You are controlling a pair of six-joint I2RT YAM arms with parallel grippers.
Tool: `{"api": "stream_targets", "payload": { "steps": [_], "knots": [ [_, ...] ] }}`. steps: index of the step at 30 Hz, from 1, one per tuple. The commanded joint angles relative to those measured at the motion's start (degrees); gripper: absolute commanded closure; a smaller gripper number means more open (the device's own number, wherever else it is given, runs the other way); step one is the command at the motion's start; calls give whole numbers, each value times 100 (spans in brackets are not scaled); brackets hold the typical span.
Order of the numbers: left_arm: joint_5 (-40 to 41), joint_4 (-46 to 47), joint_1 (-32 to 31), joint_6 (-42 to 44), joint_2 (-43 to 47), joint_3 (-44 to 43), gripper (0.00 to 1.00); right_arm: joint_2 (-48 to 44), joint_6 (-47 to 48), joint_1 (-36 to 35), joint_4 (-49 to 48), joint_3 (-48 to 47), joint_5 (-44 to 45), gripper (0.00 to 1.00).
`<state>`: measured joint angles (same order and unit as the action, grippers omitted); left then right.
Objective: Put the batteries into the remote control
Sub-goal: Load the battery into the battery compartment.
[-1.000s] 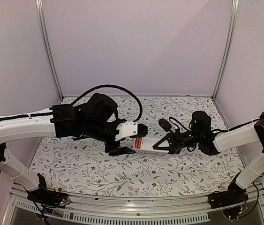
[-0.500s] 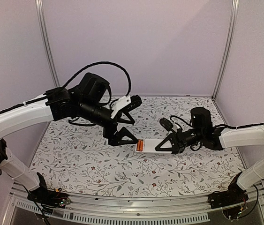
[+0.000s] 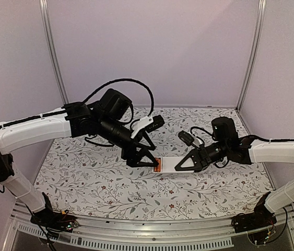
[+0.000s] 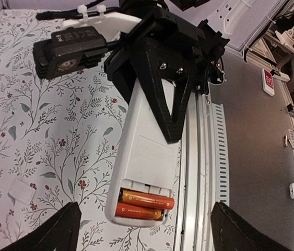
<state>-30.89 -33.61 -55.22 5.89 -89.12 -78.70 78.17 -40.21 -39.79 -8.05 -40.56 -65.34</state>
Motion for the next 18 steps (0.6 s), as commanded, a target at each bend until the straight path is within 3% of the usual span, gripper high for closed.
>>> {"api": "stream_targets", "payload": {
  "steps": [1, 18],
  "knots": [
    [-207, 147, -53, 301, 0, 268, 14, 20, 129, -88, 61, -150, -195, 100],
    [-69, 85, -331, 709, -335, 278, 21, 102, 92, -169, 14, -159, -259, 100]
  ]
}}
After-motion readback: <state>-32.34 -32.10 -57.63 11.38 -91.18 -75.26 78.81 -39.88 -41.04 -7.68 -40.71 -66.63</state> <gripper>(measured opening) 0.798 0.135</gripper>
